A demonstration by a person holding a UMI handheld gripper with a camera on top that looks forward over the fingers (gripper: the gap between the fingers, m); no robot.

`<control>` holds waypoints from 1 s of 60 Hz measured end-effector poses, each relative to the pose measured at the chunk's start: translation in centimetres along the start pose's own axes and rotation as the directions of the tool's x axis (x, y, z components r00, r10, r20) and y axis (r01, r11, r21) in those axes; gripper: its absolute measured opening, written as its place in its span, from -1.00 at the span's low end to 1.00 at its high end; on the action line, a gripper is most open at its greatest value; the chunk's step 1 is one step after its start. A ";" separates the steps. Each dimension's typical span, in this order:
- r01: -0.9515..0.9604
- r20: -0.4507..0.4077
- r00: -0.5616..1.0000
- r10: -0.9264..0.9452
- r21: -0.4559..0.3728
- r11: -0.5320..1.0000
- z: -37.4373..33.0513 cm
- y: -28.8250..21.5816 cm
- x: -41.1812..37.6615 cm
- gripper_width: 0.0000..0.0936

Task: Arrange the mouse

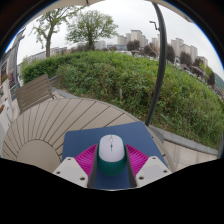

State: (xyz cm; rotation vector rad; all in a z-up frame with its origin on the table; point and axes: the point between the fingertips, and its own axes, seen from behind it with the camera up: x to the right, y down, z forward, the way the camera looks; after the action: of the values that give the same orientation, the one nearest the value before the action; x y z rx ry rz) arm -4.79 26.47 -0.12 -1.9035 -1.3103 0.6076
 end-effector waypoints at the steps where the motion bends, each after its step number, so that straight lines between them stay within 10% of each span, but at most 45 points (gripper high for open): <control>1: -0.002 0.000 1.000 0.002 -0.008 1.000 0.0 0.4 0.1 0.04; 6: -0.020 -0.003 1.000 0.020 -0.039 0.999 0.5 1.6 0.7 0.19; 12: -0.047 -0.017 0.999 0.046 -0.063 0.997 -1.1 1.4 1.2 0.85; 38: -0.066 0.073 0.994 0.082 -0.205 0.977 -29.1 4.8 -6.0 0.81; 60: 0.101 0.149 0.986 -0.073 -0.193 0.976 -33.4 7.8 -9.5 0.81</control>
State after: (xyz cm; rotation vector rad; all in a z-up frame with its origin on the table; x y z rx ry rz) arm 20.47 5.84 14.13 -1.9798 -1.5896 0.5934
